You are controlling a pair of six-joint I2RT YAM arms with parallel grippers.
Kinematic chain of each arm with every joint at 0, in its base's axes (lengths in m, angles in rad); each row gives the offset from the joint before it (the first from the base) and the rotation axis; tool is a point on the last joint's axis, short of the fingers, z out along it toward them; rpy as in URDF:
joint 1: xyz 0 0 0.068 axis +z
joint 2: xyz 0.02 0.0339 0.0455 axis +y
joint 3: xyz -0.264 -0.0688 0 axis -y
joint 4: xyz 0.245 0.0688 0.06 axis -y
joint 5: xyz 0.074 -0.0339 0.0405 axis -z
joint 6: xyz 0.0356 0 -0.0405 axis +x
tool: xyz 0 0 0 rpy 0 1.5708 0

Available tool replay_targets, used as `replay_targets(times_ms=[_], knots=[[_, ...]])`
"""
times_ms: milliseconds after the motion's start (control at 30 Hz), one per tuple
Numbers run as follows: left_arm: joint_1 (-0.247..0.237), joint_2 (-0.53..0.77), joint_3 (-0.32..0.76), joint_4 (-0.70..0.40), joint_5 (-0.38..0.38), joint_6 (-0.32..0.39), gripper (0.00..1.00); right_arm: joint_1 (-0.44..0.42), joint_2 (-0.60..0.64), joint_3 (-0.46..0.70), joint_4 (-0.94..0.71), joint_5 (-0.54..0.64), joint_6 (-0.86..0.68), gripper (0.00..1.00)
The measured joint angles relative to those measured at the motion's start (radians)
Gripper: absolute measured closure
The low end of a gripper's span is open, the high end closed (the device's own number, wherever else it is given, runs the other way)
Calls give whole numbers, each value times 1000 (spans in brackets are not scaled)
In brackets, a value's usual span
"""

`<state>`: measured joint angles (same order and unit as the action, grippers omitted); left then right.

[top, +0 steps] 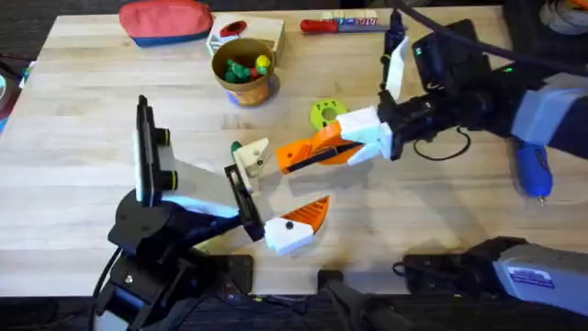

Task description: Pick up the gripper from the table and insert it into the empty holder that is missing its gripper. Then pick up a screw, insert it into the mounting hole, and use the screwdriver to tighten it. Finally, clean up the table by picking up the vegetable and placing it into the bucket.

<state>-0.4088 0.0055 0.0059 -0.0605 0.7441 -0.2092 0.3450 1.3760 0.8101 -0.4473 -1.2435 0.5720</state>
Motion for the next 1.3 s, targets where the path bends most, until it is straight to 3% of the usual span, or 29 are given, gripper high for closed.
replay_targets(times_ms=[933,1300], knots=[[1,0,0,0,-5,0,11,61,129,0,221,-74,163,997],[6,0,0,0,-31,3,11,100,130,-2,342,-28,280,998]])
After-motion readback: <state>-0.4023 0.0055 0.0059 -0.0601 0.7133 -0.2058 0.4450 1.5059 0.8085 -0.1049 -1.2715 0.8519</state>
